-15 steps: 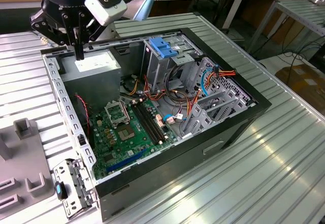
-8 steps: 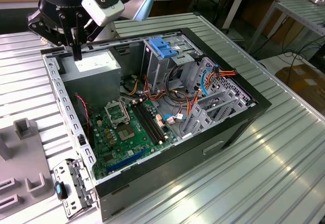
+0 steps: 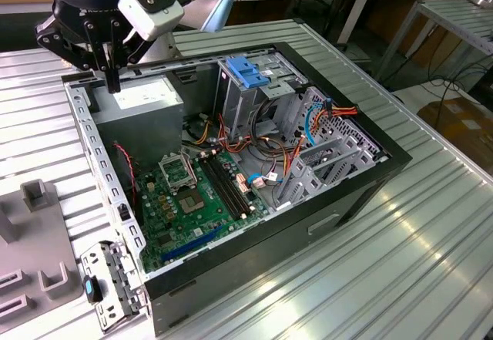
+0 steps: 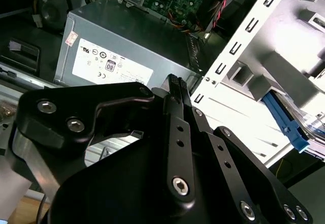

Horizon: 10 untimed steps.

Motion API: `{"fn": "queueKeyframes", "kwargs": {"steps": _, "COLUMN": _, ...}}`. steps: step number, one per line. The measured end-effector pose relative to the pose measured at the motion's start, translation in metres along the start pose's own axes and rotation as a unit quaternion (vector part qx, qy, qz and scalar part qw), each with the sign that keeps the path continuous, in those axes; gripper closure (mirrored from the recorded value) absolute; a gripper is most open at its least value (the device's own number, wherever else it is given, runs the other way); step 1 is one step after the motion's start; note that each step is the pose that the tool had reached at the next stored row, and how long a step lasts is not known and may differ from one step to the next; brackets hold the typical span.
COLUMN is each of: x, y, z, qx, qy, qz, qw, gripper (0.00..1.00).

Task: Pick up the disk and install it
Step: 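Reach for the disk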

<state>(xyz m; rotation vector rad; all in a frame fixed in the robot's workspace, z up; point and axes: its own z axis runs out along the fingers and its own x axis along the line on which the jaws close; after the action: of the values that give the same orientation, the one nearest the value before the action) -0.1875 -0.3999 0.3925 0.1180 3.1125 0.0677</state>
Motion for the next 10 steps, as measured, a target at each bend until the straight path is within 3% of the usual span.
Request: {"fn": "queueKeyframes", "kwargs": {"steps": 10, "x": 0.0077, "y": -0.0006, "z": -0.0001, "qx": 0.0, "qy": 0.0, "qz": 0.0, "qw": 1.0, "gripper": 0.85}}
